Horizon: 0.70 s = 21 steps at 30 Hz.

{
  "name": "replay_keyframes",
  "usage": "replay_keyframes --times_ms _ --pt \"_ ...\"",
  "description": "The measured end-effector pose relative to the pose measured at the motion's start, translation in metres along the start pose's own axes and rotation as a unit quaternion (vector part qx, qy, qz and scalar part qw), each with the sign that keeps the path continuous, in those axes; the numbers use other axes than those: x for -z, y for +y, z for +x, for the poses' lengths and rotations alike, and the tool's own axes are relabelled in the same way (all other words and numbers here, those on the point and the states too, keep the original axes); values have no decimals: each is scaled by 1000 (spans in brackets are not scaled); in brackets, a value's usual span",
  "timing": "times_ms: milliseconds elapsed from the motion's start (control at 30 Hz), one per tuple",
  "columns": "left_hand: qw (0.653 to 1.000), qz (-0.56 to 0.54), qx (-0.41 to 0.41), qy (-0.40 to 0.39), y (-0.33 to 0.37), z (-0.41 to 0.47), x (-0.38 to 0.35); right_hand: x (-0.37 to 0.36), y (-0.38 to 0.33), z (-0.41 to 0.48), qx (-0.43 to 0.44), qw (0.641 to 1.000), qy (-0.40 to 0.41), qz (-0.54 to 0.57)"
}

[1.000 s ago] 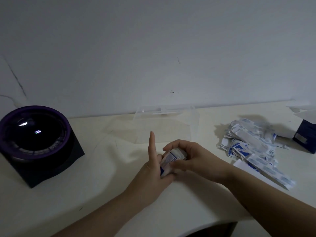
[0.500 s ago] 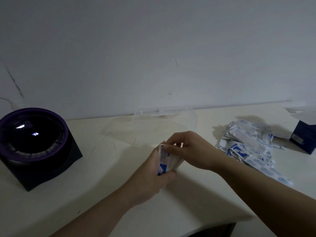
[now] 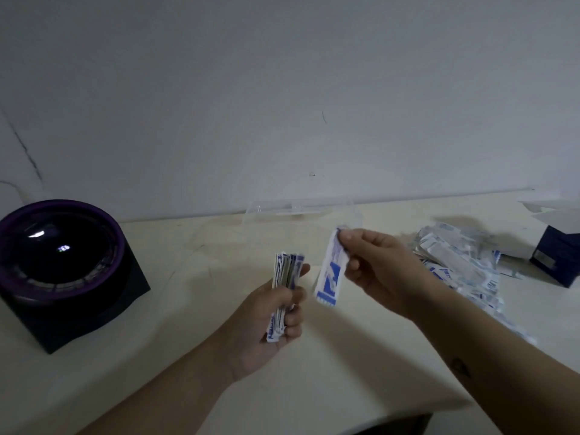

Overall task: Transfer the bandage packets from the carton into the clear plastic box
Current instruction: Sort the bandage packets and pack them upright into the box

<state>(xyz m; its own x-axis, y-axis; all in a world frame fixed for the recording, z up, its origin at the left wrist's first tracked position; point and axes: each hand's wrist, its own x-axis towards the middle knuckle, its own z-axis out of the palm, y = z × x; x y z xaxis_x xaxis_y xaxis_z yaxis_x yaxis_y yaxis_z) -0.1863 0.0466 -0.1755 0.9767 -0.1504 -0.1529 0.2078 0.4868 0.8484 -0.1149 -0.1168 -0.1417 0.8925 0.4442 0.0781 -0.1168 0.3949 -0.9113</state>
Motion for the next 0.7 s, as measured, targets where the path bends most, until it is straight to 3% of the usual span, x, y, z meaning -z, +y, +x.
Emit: replay_keyframes --times_ms 100,267,467,533,600,633,700 --pt "997 -66 44 -9 3 -5 -5 -7 10 -1 -18 999 -32 -39" --pt "999 5 31 26 2 -10 -10 -20 20 -2 -1 983 -28 -180" --pt "998 -15 41 39 4 -8 -4 -19 9 -1 -32 986 -9 -166" --pt "998 -26 46 29 2 -7 -2 -16 1 1 20 985 54 -160" --pt "997 -56 45 29 1 -5 -2 -16 -4 0 143 960 139 -197" --pt "995 -81 44 29 2 -4 -3 -18 -5 -3 218 931 164 -241" --pt "990 -132 41 37 5 -2 -4 -25 3 -8 349 853 119 -369"
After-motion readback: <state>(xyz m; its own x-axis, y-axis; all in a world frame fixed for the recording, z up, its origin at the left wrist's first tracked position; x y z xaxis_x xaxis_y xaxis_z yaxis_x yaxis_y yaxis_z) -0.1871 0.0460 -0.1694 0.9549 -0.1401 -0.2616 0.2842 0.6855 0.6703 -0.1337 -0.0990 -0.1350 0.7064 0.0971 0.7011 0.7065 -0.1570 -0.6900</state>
